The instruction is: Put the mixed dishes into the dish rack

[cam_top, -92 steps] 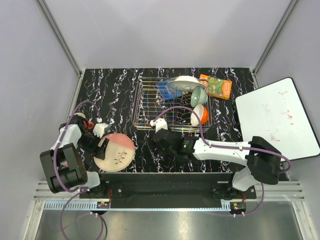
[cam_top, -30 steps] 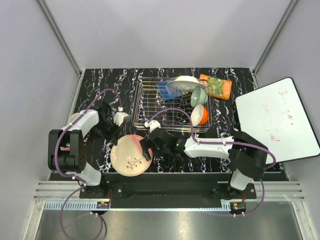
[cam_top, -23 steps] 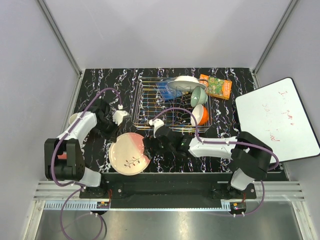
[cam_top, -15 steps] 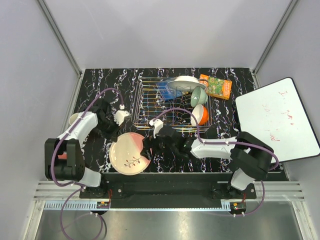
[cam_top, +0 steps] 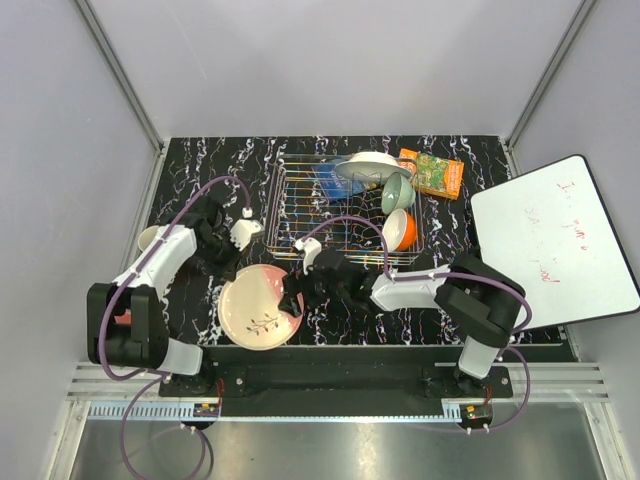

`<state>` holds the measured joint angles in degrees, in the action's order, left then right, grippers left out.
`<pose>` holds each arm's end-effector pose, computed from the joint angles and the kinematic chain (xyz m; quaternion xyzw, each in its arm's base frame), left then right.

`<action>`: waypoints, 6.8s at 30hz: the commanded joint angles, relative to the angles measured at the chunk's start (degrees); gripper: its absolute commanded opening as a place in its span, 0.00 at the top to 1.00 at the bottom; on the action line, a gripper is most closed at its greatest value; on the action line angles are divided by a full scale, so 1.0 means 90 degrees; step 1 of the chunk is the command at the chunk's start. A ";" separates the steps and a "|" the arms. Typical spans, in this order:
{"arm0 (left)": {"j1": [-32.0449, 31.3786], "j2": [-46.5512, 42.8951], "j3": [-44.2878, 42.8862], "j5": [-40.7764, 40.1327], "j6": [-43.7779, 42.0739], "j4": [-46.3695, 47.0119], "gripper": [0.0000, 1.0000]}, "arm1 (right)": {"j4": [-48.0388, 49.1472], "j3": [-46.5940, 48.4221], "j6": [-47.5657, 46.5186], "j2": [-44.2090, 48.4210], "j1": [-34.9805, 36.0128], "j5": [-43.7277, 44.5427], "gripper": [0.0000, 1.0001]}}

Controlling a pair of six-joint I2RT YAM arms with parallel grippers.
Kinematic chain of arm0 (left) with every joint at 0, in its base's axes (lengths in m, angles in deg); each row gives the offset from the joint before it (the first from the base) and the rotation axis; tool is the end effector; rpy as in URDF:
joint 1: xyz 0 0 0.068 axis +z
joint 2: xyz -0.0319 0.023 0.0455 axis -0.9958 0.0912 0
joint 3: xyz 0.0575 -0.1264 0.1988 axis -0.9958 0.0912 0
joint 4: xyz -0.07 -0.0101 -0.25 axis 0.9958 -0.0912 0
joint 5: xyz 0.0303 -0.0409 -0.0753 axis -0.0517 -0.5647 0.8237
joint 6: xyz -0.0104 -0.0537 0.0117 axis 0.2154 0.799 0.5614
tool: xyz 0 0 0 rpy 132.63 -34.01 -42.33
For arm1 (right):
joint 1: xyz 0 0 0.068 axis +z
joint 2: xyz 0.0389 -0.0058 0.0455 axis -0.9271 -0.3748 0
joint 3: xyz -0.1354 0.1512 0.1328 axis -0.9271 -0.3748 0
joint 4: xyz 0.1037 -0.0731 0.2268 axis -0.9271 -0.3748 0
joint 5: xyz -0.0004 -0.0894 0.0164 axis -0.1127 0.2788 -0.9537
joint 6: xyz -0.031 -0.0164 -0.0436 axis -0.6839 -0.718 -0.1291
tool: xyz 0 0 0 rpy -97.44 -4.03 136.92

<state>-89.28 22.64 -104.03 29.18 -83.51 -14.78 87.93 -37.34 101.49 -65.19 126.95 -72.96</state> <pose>0.2493 -0.0336 0.1818 0.3996 0.8934 -0.1419 0.1484 0.1777 0.3059 0.1296 -0.3007 0.8200 0.3658 0.3215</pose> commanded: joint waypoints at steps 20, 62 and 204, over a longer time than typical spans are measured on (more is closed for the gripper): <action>-0.0162 -0.0283 -0.0434 -0.0082 0.0091 0.0271 1.00 | 0.2935 -0.0158 0.1089 -0.1153 -0.0789 -0.2525 0.25; -0.1384 -0.0780 -0.1165 -0.0453 0.1536 0.0486 0.55 | 0.1668 -0.0618 0.0192 0.0954 -0.0067 -0.1893 1.00; -0.2008 -0.0478 0.0816 -0.1401 0.1167 0.1325 0.01 | -0.3579 0.0701 -0.4927 0.5887 -0.0037 0.4662 0.40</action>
<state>-106.87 18.29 -101.97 16.13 -66.77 8.36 55.23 -30.61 55.24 -13.23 126.25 -33.27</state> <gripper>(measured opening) 0.988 0.609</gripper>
